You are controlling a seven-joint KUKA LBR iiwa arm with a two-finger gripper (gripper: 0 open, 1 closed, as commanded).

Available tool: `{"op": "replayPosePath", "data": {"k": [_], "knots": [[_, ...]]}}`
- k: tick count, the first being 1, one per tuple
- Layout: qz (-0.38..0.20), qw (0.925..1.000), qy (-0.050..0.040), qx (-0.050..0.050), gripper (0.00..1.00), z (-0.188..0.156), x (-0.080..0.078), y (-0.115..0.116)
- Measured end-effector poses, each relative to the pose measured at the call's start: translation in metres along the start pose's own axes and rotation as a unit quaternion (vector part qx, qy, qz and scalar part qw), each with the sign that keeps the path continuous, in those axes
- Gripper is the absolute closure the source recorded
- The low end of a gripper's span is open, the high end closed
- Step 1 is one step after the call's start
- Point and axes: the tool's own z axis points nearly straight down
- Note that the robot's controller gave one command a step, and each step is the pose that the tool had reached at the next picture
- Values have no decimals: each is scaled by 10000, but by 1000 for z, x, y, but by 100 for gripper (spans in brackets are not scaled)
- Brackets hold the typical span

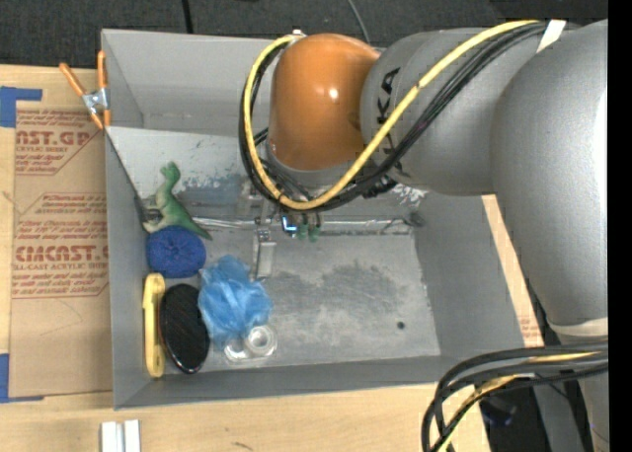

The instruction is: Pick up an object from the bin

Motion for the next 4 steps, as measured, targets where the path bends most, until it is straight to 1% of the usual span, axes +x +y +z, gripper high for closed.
{"op": "replayPosePath", "data": {"k": [1,2,3,4], "knots": [[8,10000,-38,-6,0,-5,-2,-1],[-266,9996,-51,-6,0,60,6,53],[-511,9987,-33,3,0,78,13,69],[730,9973,-52,-10,0,70,6,80]]}}
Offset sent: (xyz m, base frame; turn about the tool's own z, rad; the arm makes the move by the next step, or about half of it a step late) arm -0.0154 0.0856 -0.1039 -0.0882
